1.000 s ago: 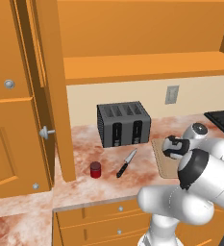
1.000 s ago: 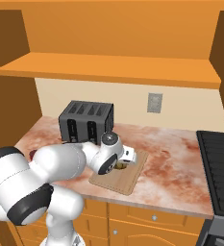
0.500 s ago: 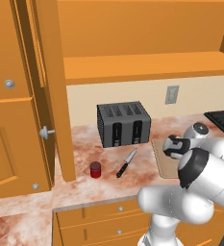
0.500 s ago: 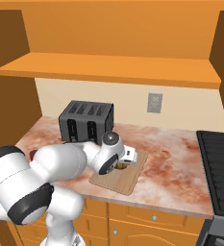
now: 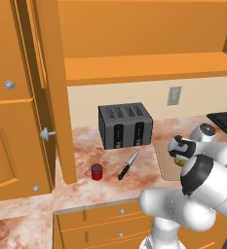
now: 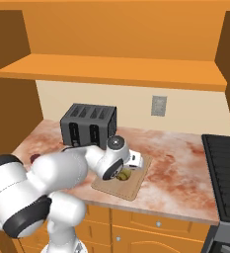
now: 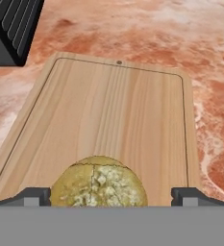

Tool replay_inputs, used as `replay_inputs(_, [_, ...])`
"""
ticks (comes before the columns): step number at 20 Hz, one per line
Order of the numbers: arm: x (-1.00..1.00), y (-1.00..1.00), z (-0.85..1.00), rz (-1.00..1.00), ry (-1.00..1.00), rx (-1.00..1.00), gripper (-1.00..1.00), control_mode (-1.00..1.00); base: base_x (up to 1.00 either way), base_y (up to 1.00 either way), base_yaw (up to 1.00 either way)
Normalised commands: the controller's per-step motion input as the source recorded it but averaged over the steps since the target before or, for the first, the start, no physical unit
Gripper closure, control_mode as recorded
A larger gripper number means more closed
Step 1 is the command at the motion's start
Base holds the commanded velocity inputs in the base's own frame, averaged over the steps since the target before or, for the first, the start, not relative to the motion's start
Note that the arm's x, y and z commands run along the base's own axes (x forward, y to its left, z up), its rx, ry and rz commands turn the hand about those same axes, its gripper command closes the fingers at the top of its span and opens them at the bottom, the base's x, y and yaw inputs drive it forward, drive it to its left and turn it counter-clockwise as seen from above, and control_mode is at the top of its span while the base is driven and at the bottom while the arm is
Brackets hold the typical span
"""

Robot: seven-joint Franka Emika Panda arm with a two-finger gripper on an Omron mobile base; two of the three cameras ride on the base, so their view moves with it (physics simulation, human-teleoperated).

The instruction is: Pick the bread, place it on the cutting board, pick the jam, place it on the counter, and close the cabinet.

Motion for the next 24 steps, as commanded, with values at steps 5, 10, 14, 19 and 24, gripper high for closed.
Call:
replay_inputs(5, [-0.16, -0.04, 0.07, 0.0, 0.0, 0.0, -1.0, -1.0, 0.0, 0.0, 0.0])
replay_inputs(10, [-0.1, -0.06, 0.13, 0.0, 0.0, 0.0, -1.0, -1.0, 0.0, 0.0, 0.0])
replay_inputs(14, [-0.09, -0.08, 0.13, 0.0, -0.06, 0.0, -1.0, -1.0, 0.0, 0.0, 0.0])
replay_inputs(19, [-0.1, -0.04, 0.1, 0.0, -0.1, 0.0, -1.0, -1.0, 0.0, 0.0, 0.0])
replay_inputs(24, [-0.08, -0.01, 0.1, 0.0, -0.09, 0.0, -1.0, -1.0, 0.0, 0.0, 0.0])
